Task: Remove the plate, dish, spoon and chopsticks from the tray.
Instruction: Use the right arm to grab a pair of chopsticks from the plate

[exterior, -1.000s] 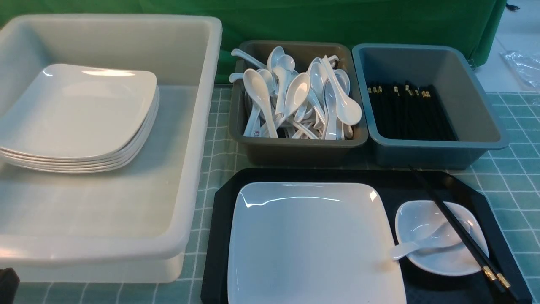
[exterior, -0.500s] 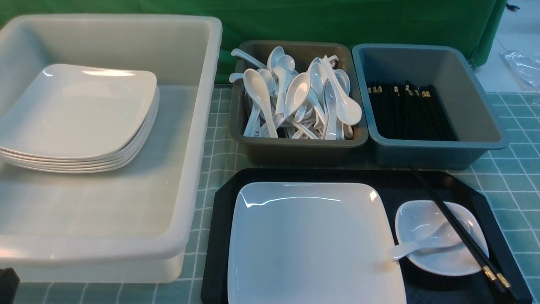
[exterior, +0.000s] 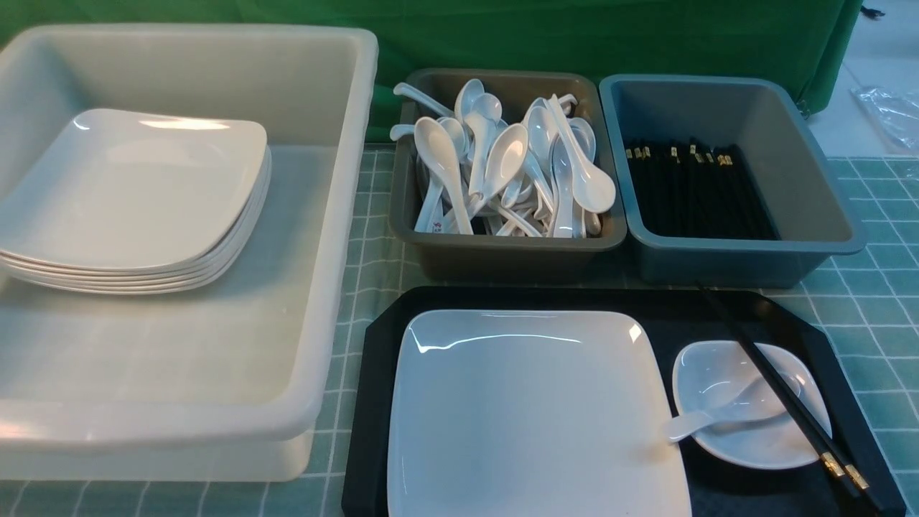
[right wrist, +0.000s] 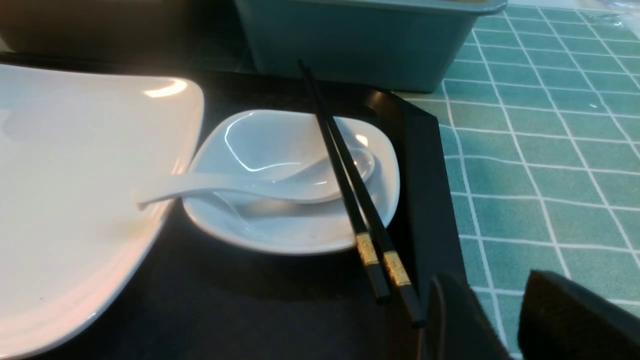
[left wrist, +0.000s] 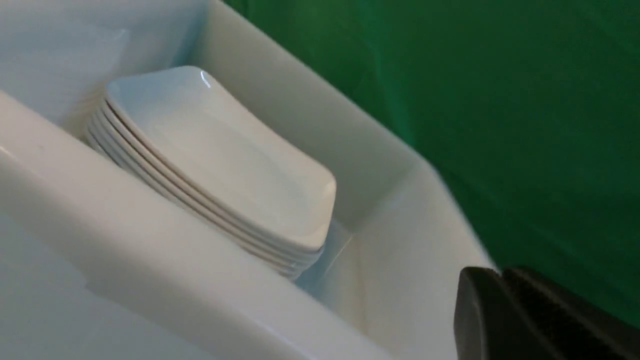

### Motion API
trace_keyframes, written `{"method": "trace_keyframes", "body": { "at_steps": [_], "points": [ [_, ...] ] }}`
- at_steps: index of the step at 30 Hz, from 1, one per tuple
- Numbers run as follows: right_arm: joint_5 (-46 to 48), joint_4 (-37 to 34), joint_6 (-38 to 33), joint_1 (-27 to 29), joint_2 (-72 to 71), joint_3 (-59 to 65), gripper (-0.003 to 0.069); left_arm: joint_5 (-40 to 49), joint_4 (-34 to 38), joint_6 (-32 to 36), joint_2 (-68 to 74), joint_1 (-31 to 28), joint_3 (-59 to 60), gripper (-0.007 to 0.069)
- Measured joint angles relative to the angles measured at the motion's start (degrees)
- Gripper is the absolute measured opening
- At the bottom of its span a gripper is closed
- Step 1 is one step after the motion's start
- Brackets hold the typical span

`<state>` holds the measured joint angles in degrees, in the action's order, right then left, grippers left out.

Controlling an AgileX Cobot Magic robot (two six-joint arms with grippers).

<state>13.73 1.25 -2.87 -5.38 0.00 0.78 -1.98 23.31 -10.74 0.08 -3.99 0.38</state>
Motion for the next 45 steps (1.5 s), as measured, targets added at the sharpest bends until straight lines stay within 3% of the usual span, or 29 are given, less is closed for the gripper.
{"method": "trace_keyframes", "body": {
  "at_steps": [5,9,13,17,21,30,35,40,45],
  "points": [
    [0.0,0.0,0.0,0.0,0.0,0.0,0.0242,-4.7,1.3,-3.3,0.0,0.1,-0.3,0.0019],
    [0.0,0.0,0.0,0.0,0.0,0.0,0.0242,6.2,-2.4,-1.4,2.1,2.5,-9.6,0.0019],
    [0.0,0.0,0.0,0.0,0.0,0.0,0.0242,17.3,-3.9,4.2,7.5,4.7,-17.5,0.0019],
    [0.0,0.0,0.0,0.0,0.0,0.0,0.0242,33.8,-2.1,16.0,19.8,7.4,-27.9,0.0019],
    [0.0,0.0,0.0,0.0,0.0,0.0,0.0242,41.4,2.4,26.6,29.9,8.6,-32.9,0.0019],
    [0.0,0.0,0.0,0.0,0.0,0.0,0.0242,32.8,5.8,37.4,46.0,23.2,-33.8,0.0019],
    [0.0,0.0,0.0,0.0,0.0,0.0,0.0242,28.1,6.5,38.9,50.9,33.2,-33.8,0.0019],
    [-1.7,-0.3,0.6,0.0,0.0,0.0,0.0242,27.5,6.4,39.0,51.3,37.9,-33.8,0.0019],
    [-12.3,-7.3,16.2,0.0,0.0,0.0,0.0242,27.1,6.0,39.8,51.3,38.2,-33.8,0.0019]
  ]
}}
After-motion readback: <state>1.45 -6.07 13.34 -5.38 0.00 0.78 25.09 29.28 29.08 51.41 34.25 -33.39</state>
